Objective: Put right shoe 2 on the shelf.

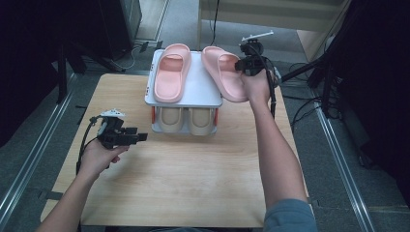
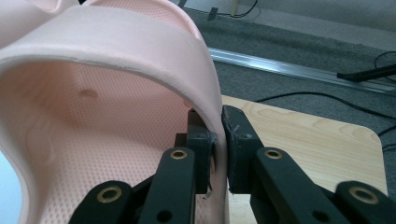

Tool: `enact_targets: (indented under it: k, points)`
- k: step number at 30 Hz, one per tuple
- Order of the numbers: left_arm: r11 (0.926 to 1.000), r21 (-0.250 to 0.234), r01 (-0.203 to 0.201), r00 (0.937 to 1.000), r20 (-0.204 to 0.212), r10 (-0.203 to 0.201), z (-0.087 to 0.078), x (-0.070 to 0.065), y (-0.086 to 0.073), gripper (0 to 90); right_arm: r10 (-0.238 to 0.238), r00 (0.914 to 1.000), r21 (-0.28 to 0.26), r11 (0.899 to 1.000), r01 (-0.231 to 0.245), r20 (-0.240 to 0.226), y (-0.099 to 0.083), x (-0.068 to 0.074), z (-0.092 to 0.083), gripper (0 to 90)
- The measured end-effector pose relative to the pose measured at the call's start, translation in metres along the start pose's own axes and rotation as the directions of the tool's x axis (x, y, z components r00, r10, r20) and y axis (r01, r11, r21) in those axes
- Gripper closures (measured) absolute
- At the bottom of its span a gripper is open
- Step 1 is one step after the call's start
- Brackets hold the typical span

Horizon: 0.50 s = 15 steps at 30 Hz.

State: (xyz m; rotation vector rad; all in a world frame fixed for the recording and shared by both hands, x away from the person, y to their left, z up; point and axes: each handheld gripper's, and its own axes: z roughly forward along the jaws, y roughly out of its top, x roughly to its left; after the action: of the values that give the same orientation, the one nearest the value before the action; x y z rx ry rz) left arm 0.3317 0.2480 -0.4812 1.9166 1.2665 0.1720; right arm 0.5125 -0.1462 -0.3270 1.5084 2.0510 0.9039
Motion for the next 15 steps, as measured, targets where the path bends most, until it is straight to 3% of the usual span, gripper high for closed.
enact_targets:
  k: [15]
  points:
    - [0.9991,0.031,-0.029,0.9995,0.009,0.029,0.006,-0.006,0.001,40.8,0.024,0.9976,0.022,0.999,-0.025,0.066,0.013,0.031,0.024,81.9]
